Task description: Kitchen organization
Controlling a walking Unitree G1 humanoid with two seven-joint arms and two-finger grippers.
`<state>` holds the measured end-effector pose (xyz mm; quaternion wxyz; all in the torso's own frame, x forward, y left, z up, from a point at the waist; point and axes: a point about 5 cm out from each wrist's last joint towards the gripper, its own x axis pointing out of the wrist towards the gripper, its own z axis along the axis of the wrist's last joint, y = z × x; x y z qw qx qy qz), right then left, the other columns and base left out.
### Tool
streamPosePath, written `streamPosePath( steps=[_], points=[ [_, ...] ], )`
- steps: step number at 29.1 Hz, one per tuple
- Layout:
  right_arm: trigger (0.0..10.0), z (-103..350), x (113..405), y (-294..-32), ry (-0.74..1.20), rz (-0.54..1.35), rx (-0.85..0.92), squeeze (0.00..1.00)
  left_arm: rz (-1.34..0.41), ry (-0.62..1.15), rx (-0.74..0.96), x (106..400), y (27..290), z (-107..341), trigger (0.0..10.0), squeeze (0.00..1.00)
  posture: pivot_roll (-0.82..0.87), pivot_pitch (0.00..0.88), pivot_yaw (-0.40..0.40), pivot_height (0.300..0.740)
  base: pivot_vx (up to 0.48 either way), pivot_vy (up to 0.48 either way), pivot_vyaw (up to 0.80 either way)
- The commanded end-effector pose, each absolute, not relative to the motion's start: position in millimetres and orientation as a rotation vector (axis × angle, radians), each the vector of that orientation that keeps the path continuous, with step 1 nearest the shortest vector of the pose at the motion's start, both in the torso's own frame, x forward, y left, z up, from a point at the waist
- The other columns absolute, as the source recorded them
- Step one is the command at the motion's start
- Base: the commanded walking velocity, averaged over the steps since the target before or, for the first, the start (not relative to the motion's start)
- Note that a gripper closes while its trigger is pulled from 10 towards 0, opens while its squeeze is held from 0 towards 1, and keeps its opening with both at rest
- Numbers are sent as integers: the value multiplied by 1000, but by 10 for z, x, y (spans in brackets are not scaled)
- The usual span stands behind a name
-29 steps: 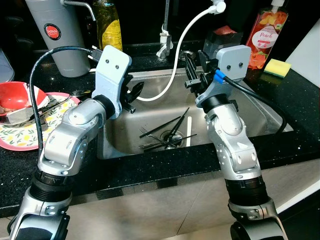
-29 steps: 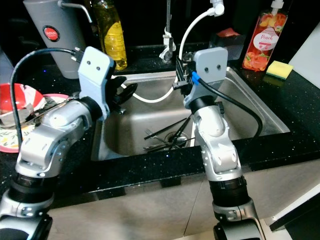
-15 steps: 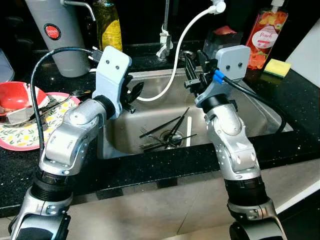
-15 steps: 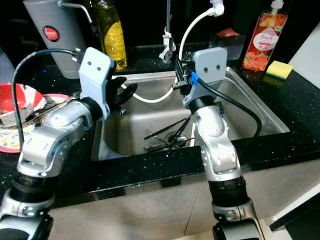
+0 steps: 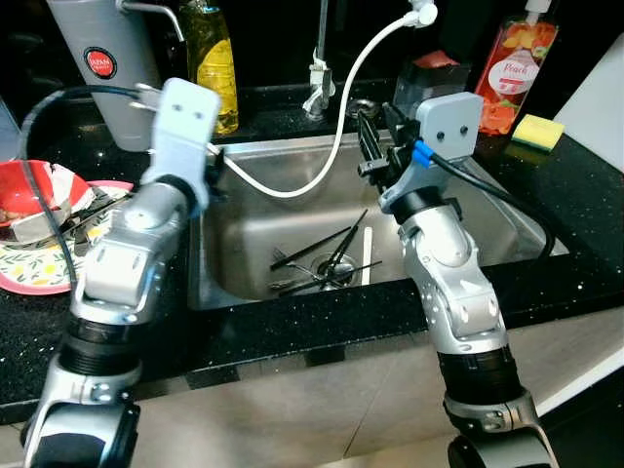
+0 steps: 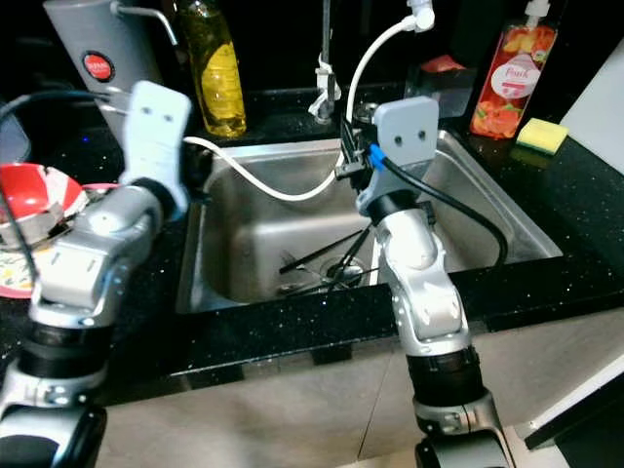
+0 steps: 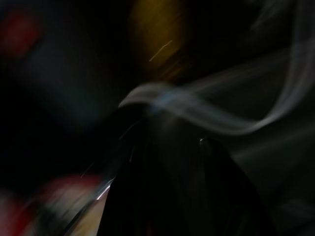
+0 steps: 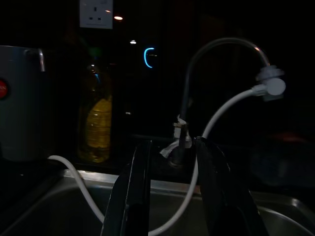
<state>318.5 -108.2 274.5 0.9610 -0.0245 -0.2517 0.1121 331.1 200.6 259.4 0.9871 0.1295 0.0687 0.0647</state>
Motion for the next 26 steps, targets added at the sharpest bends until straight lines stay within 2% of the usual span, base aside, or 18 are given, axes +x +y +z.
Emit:
streamPosePath(
  steps=[1, 4, 6, 9, 11, 12, 26],
  points=[
    [10000, 2715, 3218, -1148, -493, 205, -57, 0, 313, 246, 246, 3230, 2385, 2524, 10000, 0, 75, 0, 17, 740, 0, 0, 0],
    [10000, 2711, 3223, -1152, -492, 202, -59, 0, 293, 286, 253, 3191, 2426, 2467, 10000, 0, 92, 0, 17, 740, 0, 0, 0],
    [10000, 2708, 3226, -1145, -490, 202, -58, 0, 274, 300, 323, 3181, 2470, 2456, 10000, 0, 90, 0, 22, 740, 0, 0, 0],
    [10000, 2698, 3220, -1137, -488, 201, -58, 0, 360, 337, 402, 3180, 2660, 2404, 10000, 0, 91, 0, 27, 740, 0, 0, 0],
    [10000, 2697, 3219, -1137, -487, 201, -58, 0, 369, 344, 400, 3178, 2675, 2395, 10000, 0, 91, 0, 27, 740, 0, 0, 0],
    [10000, 2682, 3218, -1151, -482, 196, -56, 0, 371, 354, 388, 3165, 2683, 2382, 10000, 1000, 88, 0, 28, 740, 0, 0, 0],
    [10000, 2663, 3229, -1165, -474, 192, -49, 0, 391, 348, 516, 3137, 2784, 2459, 10000, 1000, 96, 0, 20, 740, 0, 0, 0]
  ],
)
